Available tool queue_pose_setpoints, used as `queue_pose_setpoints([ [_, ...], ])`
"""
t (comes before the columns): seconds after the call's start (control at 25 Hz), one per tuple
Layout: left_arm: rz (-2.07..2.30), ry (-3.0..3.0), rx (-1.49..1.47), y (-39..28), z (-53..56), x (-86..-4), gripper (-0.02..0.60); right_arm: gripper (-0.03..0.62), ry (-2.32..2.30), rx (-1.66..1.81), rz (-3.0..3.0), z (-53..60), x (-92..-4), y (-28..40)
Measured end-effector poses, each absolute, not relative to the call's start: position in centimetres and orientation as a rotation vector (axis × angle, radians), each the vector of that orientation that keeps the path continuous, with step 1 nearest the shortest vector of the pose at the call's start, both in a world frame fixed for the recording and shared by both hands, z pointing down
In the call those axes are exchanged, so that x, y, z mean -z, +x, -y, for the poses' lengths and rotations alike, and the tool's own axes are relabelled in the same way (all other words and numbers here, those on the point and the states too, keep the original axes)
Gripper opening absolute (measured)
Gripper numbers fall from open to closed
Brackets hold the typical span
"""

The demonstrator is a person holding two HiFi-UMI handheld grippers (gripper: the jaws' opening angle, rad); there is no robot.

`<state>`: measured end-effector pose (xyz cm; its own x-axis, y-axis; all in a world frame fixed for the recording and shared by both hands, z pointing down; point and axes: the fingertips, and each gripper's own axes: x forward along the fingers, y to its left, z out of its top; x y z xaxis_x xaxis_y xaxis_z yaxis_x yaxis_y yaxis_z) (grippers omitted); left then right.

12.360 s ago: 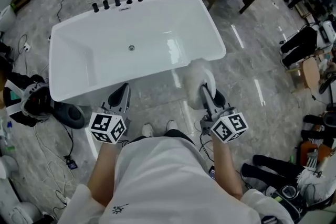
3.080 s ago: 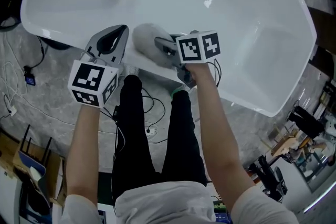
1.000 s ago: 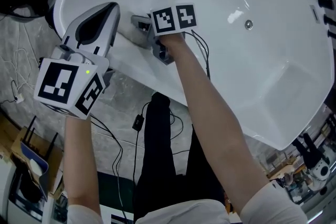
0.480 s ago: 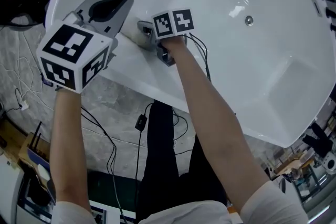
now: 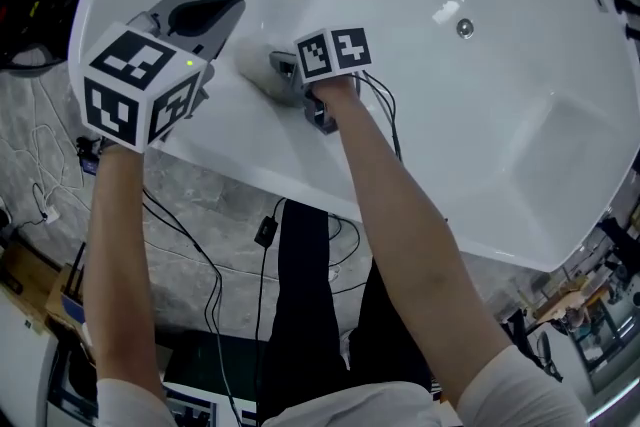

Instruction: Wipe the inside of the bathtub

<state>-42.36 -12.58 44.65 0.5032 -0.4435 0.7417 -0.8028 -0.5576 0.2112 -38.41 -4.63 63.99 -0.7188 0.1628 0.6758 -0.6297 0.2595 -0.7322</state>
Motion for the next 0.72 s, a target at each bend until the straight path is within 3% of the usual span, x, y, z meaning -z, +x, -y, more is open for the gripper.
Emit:
queue_pose_setpoints([
  [0.72,0.761,2.251,-0.957,-31.8,10.0,-48.3,0.011,0.092,0.576,-1.606,1.769,1.7,-63.0,-25.8],
])
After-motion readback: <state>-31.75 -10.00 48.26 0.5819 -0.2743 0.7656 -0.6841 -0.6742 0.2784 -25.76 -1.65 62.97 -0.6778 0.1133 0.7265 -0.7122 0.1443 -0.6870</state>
